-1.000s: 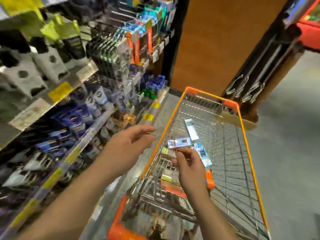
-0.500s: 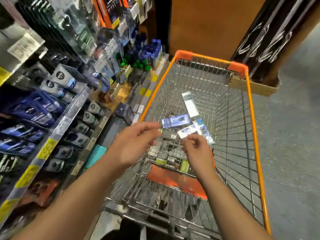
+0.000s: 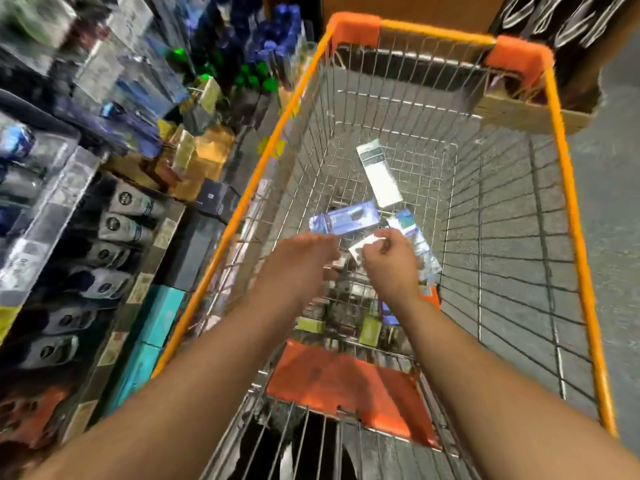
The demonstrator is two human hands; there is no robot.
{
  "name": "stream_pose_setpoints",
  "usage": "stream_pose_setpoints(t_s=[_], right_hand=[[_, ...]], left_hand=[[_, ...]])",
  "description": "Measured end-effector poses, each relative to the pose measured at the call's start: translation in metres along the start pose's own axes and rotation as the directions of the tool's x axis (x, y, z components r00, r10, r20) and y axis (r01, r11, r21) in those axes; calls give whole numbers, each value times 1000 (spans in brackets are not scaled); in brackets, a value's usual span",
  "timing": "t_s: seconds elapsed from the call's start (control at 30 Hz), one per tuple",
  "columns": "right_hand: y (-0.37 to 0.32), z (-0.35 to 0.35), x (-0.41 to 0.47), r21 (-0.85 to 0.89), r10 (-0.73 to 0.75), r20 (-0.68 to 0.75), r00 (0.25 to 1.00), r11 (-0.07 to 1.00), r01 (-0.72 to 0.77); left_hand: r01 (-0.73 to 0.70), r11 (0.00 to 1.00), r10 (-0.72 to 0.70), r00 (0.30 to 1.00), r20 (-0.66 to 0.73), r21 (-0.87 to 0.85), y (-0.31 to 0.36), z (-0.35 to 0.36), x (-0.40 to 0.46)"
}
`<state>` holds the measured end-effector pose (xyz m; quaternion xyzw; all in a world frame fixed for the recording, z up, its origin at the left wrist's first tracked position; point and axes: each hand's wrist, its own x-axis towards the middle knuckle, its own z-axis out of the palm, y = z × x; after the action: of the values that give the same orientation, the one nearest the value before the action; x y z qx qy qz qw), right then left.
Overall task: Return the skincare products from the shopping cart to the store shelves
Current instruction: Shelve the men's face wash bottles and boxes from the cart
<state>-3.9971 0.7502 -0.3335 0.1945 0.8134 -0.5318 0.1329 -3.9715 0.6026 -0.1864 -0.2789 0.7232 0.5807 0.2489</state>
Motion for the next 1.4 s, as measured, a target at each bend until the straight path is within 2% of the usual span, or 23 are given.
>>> stream_pose_setpoints(t_s=[0.13,0.27,0.43,0.57,0.67,0.8,0.9,1.0,1.23,1.4], right_hand=[[28,13,47,-284,-43,27,999,958,49],[44,25,87,-561,-124,83,989,814,149],[53,44,127,-720,-209,185,960,636,277],[56,59,146,-790,-103,254,962,552,268],[62,67,148,-832,-50,213,976,514,208],[76,70,141,-824,-112,124,986,541,166],[82,66,130,-822,-114,129,985,543,171],[79,57,118,-766,-118,135,984,617,179],[55,39,86,-448,-128,123,984,878,170],[43,28,57,-231,-79,40,996,969,86]], left_hand=[[57,989,-76,988,-136,-138,-20,15,37],[67,965,-112,980,-165,-253,-33,27,60],[91,966,-140,971,-194,-240,-50,29,79],[128,969,-170,966,-194,-210,-54,27,80],[157,972,-190,963,-191,-177,-59,25,81],[184,976,-204,962,-183,-121,-61,20,84],[188,977,-205,959,-197,-101,-58,17,82],[193,975,-213,954,-212,-113,-56,16,78],[203,970,-225,958,-180,-134,-52,14,62],[200,978,-207,962,-180,-58,-52,12,42]])
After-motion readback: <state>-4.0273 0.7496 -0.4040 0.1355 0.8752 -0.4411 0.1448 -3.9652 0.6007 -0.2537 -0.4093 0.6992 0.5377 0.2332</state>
